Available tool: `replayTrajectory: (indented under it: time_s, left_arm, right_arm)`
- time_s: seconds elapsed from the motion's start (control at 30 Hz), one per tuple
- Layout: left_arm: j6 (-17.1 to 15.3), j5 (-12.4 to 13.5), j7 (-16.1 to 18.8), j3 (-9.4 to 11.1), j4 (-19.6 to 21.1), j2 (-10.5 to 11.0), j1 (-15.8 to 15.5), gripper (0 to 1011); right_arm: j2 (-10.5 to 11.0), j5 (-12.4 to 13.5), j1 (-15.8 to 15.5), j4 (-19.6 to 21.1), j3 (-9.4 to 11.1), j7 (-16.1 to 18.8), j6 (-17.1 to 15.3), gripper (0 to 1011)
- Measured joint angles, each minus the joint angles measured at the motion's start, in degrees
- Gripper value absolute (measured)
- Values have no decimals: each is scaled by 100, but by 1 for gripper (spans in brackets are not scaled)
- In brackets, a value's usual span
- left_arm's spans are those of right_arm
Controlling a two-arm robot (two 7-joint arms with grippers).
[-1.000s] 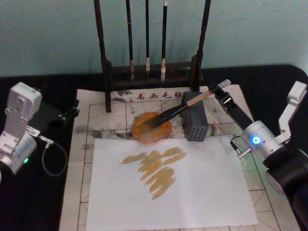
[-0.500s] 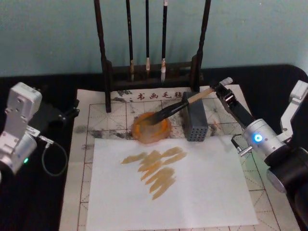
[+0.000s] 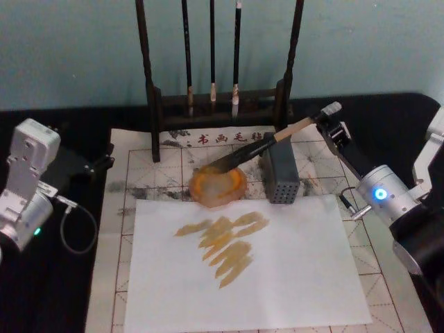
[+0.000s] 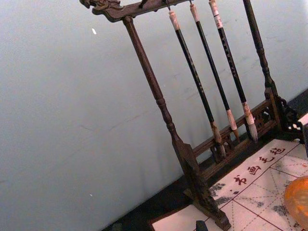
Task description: Pick up the brush from the inkstone, write on the paper, then place the brush back to its original position.
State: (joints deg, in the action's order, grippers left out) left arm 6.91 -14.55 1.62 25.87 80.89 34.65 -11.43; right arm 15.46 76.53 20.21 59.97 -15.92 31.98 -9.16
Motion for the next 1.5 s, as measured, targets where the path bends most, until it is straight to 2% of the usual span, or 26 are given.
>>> replayTrajectory:
  time_s: [0.3,0.5,0.87,1.23,1.5]
  left_arm:
    - [0,0,0,0,0,0,0,1001]
    - [0,0,0,0,0,0,0,1001]
    - [0,0,0,0,0,0,0,1001]
    - [0,0,0,0,0,0,0,1001]
    - [0,0,0,0,0,0,0,1001]
  right_arm:
    - [258,42,-227,542,-47,-107,127,181]
    - [528,168,-555,1113,6,-214,186,181]
    - [938,260,-972,1778,6,-271,307,181]
    - [1241,204,-1121,2069,-217,-215,336,181]
    - [1354,218,-1031,2084,-427,-99,231,181]
